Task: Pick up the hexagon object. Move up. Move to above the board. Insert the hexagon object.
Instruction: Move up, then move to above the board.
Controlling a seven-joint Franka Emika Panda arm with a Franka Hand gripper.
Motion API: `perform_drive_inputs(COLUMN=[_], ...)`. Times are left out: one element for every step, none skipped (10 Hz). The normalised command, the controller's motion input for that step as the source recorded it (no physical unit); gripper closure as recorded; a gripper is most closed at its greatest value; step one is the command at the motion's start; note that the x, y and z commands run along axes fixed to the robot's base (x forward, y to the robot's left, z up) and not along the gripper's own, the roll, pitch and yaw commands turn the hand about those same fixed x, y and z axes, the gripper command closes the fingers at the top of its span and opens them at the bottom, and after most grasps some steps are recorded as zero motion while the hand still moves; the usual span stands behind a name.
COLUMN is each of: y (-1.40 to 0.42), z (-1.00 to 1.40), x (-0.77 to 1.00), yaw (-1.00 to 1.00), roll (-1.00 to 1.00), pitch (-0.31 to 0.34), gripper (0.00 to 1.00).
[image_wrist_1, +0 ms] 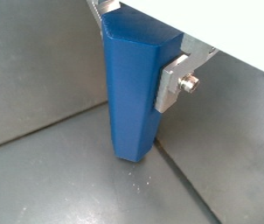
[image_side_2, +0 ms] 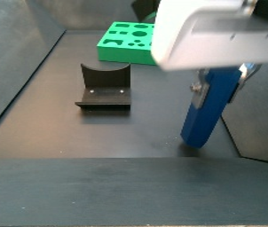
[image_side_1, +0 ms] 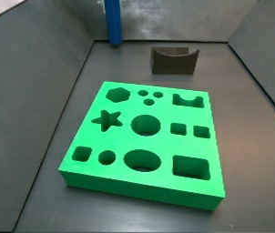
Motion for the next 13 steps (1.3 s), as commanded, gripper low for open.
perform_drive_inputs(y=[0.03,0.02,0.02,0.91,0.96,0.89,0.74,0.54,0.28,0.18,0.09,0.06,-1.0], z=[0.56,0.46,0.31,1.0,1.0,1.0,1.0,0.86,0.65,0.54,0.34,0.19,0.14], x=[-0.04,-0.03,-0.02,-0.26,-0.28,-0.24,-0.17,-0.1,-0.05,-0.04,-0.04,-0.04,0.18], yaw=[-0.03,-0.03,-0.02,0.32,0.31,0.23,0.12,0.06,0.01,0.0,-0.01,-0.01,-1.0], roll=[0.01,0.02,0.03,0.15,0.14,0.1,0.04,0.0,-0.03,-0.03,-0.01,-0.01,-0.11], pitch=[0.057,0.063,0.075,-0.064,-0.049,-0.027,0.03,0.059,0.073,0.07,0.06,0.061,0.37], gripper=[1.0,1.0,1.0,1.0,1.0,1.0,1.0,1.0,1.0,1.0,1.0,1.0,1.0])
